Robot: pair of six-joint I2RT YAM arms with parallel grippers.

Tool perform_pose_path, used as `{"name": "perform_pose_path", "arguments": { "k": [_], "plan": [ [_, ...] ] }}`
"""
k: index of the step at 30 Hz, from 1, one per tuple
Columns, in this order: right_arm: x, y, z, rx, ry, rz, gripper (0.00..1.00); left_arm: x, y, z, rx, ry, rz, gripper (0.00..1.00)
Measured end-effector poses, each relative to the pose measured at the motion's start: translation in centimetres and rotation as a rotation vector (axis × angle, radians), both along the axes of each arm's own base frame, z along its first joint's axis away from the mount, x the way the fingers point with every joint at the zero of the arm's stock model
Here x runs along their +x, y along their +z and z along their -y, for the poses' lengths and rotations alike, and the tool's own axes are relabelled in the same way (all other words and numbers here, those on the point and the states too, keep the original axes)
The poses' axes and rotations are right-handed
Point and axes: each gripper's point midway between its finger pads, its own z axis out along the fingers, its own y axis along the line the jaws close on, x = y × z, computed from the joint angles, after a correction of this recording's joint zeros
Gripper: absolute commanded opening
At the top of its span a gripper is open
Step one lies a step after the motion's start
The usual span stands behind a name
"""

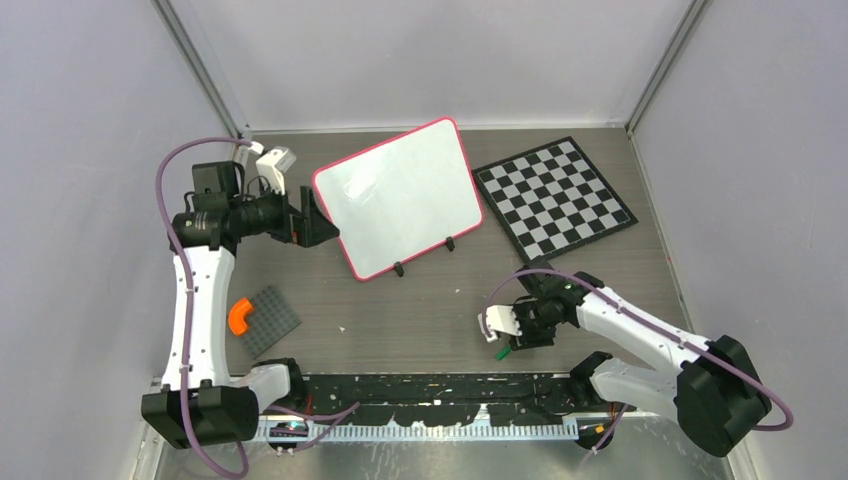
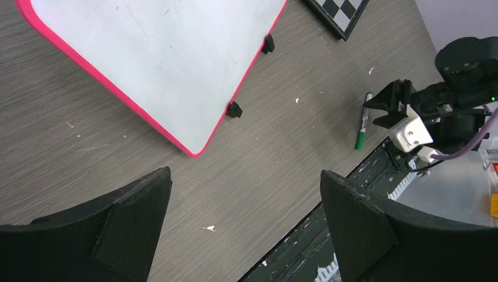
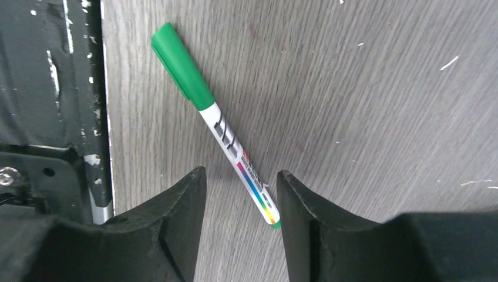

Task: Write a sentence on the whiteboard
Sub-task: Open the whiteboard marker at the center of the board.

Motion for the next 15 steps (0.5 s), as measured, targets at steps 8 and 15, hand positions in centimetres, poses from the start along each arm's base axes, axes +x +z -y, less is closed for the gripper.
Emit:
{"name": "perform_pose_path", "arguments": {
  "k": [8,15],
  "plan": [
    [0.5,-1.6,0.1,-0.022,0.003,0.011,0.30,-0.7,-0.3,0.0,0.004,0.004,-0.021,1.00],
    [1.8,-1.6,-0.8,-0.014,-0.037,0.013,0.01,-1.0,-0.4,-0.1,0.012,0.006,-0.027,1.00]
  ]
}}
